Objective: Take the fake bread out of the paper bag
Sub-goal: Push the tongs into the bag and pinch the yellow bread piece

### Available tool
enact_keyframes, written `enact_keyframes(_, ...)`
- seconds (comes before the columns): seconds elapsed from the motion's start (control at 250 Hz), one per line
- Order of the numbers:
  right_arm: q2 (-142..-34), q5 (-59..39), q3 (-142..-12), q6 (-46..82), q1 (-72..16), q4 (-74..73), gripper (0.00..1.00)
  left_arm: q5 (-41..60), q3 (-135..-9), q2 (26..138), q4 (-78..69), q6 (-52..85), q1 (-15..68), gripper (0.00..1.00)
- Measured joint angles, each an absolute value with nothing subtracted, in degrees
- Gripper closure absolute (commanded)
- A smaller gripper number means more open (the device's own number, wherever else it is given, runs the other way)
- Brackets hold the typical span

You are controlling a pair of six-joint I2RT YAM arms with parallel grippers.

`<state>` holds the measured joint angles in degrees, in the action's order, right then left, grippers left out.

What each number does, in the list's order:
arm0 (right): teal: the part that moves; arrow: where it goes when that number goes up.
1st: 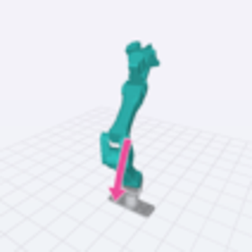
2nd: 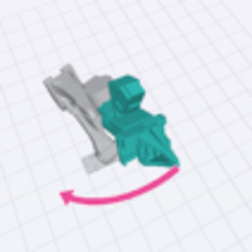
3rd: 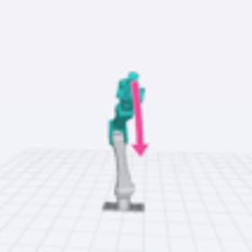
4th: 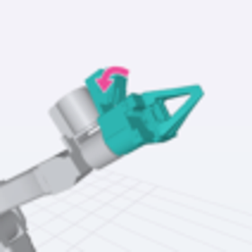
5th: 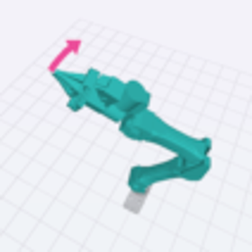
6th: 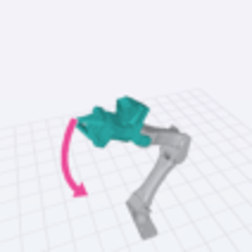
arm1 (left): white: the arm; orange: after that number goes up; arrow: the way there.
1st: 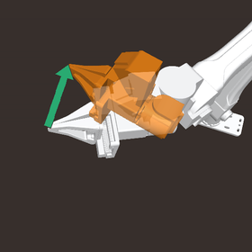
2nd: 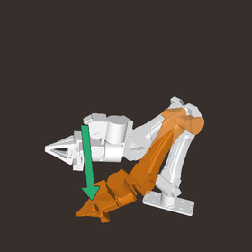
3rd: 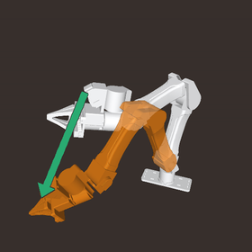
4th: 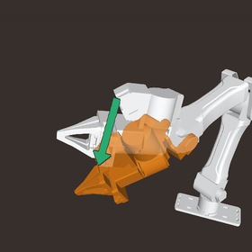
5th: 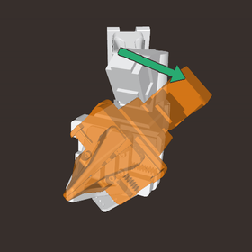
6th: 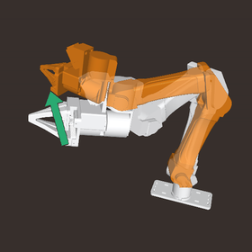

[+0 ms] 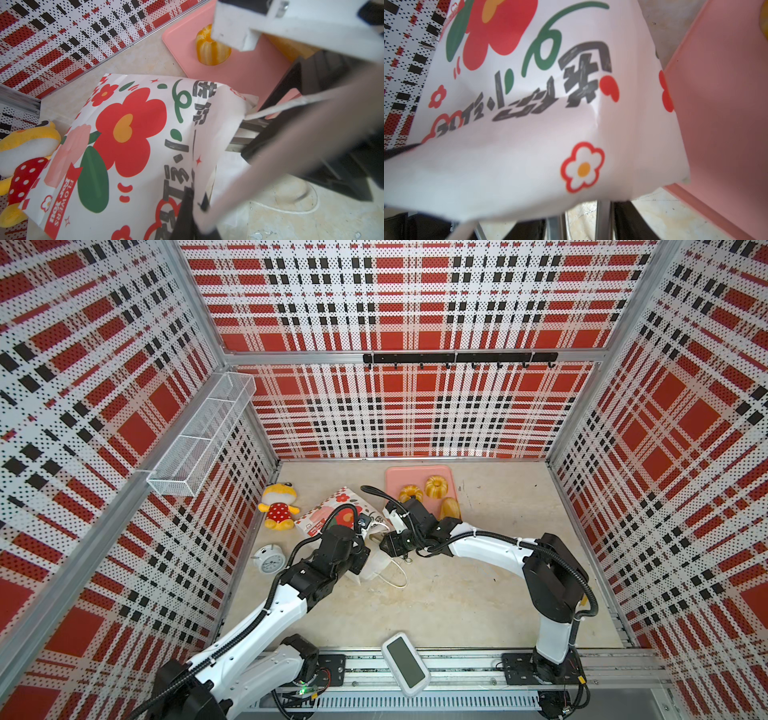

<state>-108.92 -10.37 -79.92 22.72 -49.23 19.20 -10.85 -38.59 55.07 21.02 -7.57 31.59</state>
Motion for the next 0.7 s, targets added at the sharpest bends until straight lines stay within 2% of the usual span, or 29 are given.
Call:
enact_keyframes(0.176, -112.7, -10.5, -82.5, 22.7, -49.1, 21.1, 0.55, -10.9, -38.6, 55.2, 21.0, -7.6, 31.6, 1.00)
enact_keyframes(0.512, -113.1, -13.2, -81.4, 25.4, -49.1, 21.2, 0.92, -11.4, -38.6, 55.8, 21.0, -8.1, 32.0, 1.00)
enact_keyframes(0.624, -110.4, -15.4, -79.1, 27.1, -48.9, 21.2, 1.00, -11.5, -38.6, 55.9, 21.0, -8.0, 32.2, 1.00)
enact_keyframes(0.704, -107.0, -17.3, -76.3, 29.0, -48.9, 20.7, 1.00, -11.8, -38.6, 55.9, 21.1, -7.9, 32.2, 1.00)
